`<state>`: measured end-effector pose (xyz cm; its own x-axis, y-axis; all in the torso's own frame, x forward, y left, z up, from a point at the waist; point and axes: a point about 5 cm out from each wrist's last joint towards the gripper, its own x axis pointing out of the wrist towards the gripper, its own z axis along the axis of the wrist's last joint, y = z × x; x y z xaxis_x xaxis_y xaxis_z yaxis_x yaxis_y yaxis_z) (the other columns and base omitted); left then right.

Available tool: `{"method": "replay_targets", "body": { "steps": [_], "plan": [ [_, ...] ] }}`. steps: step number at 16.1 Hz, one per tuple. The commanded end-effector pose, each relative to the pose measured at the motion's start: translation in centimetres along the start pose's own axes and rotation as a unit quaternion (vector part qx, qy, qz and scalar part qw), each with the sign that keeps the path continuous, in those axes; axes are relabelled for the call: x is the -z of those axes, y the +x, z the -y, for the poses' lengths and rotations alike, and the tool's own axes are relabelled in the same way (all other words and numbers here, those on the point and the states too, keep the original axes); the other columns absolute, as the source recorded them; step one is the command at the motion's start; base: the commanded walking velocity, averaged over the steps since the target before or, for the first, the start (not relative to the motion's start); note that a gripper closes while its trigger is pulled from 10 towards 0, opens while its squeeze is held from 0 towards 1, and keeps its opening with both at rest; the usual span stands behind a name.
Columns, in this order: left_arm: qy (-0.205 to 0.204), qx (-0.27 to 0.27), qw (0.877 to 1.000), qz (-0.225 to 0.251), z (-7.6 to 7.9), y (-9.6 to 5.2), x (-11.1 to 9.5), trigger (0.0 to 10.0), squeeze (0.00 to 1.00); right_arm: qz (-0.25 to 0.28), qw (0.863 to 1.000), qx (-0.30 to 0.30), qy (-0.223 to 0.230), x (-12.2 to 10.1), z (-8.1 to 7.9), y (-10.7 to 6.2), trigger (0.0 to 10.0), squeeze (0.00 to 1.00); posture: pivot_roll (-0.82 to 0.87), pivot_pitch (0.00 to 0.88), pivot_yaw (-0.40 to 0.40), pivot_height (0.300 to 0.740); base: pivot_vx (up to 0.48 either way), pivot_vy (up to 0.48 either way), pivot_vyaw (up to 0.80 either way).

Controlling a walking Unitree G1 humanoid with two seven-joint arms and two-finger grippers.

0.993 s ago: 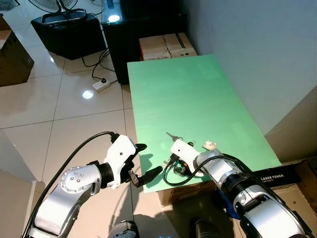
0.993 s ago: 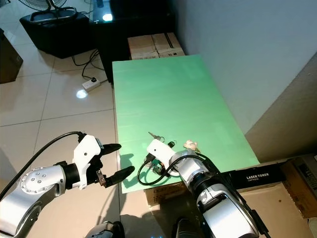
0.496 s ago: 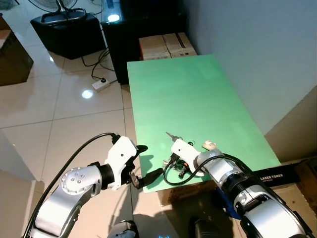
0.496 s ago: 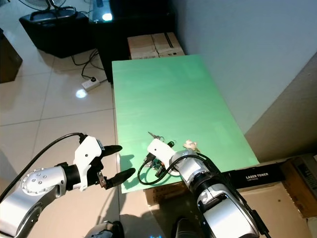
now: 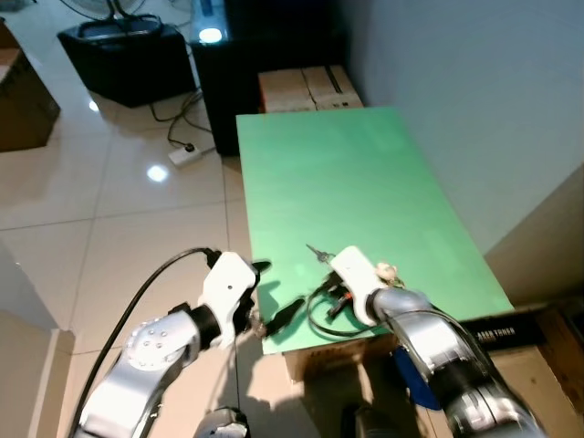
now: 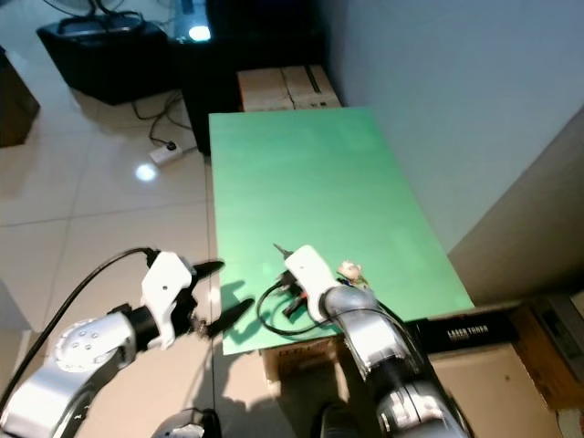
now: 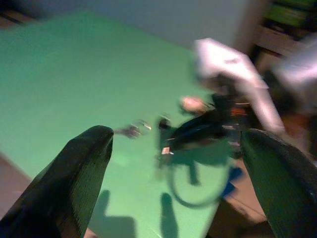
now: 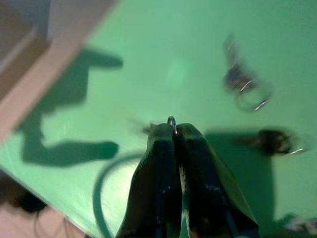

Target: Hang keys on a hook

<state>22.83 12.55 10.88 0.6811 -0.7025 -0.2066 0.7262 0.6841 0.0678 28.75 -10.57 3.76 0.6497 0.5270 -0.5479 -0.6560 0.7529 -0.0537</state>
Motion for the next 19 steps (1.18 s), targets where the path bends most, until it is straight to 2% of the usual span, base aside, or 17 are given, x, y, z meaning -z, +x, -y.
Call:
{"method": "replay_targets", "body": {
  "steps": [1, 3, 5, 7, 8, 10, 12, 16, 17, 18, 19],
  "plan": [
    [0.011, -0.033, 0.999, 0.005, -0.5, -0.1, 0.0, 10.0, 0.00, 0.046, 0.999, 0.026, 0.003, -1.3, 0.3, -0.7, 0.0, 0.00, 0.01, 0.010, 0.030, 0.740, 0.000, 0.000, 0.00],
    [0.009, -0.086, 0.996, 0.033, -1.2, 0.1, -0.5, 10.0, 0.00, 0.115, 0.990, 0.084, -0.008, -2.8, 0.3, -2.2, 0.0, 0.00, 0.00, 0.000, 0.039, 0.740, 0.000, 0.000, 0.00],
    [0.008, -0.123, 0.991, 0.056, -1.6, 0.5, -1.0, 10.0, 0.00, 0.162, 0.977, 0.137, -0.011, -3.6, 0.4, -3.8, 0.0, 0.00, -0.02, 0.000, 0.043, 0.740, 0.000, 0.000, 0.00],
    [0.006, -0.146, 0.987, 0.069, -1.7, 0.6, -1.2, 10.0, 0.00, 0.191, 0.962, 0.193, 0.004, -3.8, 0.5, -5.1, 0.0, 0.00, -0.02, 0.000, 0.046, 0.740, 0.000, 0.000, 0.00],
    [0.003, -0.156, 0.985, 0.078, -1.7, 0.7, -1.4, 10.0, 0.00, 0.206, 0.949, 0.237, 0.009, -3.7, 0.8, -6.1, 0.0, 0.00, -0.03, 0.000, 0.050, 0.740, 0.000, 0.000, 0.00],
    [-0.003, -0.158, 0.984, 0.086, -1.5, 0.6, -1.4, 10.0, 0.00, 0.229, 0.923, 0.308, -0.011, -3.6, 1.4, -7.7, 0.0, 0.00, -0.02, 0.000, 0.054, 0.740, 0.000, 0.000, 0.00],
    [-0.007, -0.157, 0.983, 0.095, -1.5, 0.4, -1.6, 10.0, 0.00, 0.245, 0.902, 0.354, -0.026, -3.7, 1.9, -8.9, 0.0, 0.00, -0.02, 0.000, 0.057, 0.740, 0.000, 0.000, 0.00],
    [-0.008, -0.150, 0.983, 0.106, -1.7, 0.4, -1.9, 10.0, 0.00, 0.253, 0.891, 0.375, -0.035, -3.7, 2.1, -9.4, 0.0, 0.00, -0.02, 0.000, 0.067, 0.740, 0.000, 0.000, 0.00],
    [-0.008, -0.150, 0.983, 0.106, -1.7, 0.4, -1.9, 10.0, 0.00, 0.265, 0.895, 0.357, -0.034, -4.0, 1.8, -9.3, 0.0, 0.00, -0.02, 0.000, 0.071, 0.740, 0.000, 0.000, 0.00],
    [-0.007, -0.153, 0.982, 0.107, -1.7, 0.3, -1.8, 10.0, 0.00, 0.265, 0.898, 0.348, -0.049, -4.4, 1.3, -9.3, 3.3, 0.00, -0.02, 0.000, 0.071, 0.740, 0.000, 0.000, 0.00],
    [-0.007, -0.158, 0.981, 0.108, -1.8, 0.3, -1.8, 10.0, 0.00, 0.275, 0.898, 0.343, -0.010, -4.6, 1.3, -9.3, 10.0, 0.00, -0.03, 0.000, 0.072, 0.740, 0.000, 0.000, 0.00]
  ]
}}
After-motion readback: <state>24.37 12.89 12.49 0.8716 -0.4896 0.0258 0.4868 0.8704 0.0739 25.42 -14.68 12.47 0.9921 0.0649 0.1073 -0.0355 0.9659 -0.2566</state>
